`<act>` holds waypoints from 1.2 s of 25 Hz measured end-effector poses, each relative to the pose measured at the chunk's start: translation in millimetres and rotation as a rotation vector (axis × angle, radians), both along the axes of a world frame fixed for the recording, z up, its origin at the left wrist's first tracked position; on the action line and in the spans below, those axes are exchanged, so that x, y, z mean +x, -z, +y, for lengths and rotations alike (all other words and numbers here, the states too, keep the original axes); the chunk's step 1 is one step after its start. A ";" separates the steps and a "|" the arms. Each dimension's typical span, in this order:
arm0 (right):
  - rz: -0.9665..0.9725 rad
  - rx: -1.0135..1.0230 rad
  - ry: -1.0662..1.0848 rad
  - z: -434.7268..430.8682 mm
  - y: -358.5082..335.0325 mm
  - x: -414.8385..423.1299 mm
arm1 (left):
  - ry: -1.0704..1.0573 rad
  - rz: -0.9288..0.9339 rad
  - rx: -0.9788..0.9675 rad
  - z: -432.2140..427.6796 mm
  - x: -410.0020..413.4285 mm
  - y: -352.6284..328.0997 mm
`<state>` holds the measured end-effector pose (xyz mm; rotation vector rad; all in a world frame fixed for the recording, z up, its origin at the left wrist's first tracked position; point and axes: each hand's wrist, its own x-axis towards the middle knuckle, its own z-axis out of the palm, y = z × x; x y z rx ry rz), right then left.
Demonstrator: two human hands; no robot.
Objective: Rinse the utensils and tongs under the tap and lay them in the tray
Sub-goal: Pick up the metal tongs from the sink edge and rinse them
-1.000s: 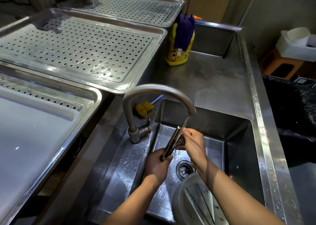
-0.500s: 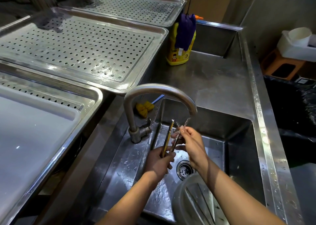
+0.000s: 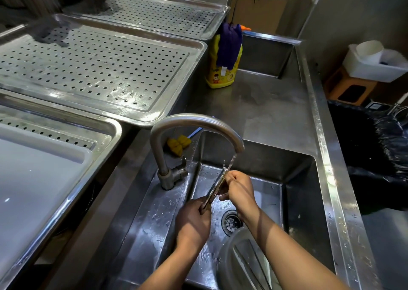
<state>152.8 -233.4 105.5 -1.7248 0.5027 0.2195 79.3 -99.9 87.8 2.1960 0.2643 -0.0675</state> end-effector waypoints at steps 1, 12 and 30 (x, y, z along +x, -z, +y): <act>0.012 0.042 0.003 0.4 0.3 -1.1 | -0.004 0.028 0.029 2.7 1.8 -1.3; -0.014 0.287 0.001 -3.2 -9.8 -8.2 | 0.000 0.167 -0.089 19.7 17.8 -3.1; -0.002 0.223 -0.026 -0.3 -12.8 -9.2 | -0.057 0.087 0.015 21.8 12.3 -4.6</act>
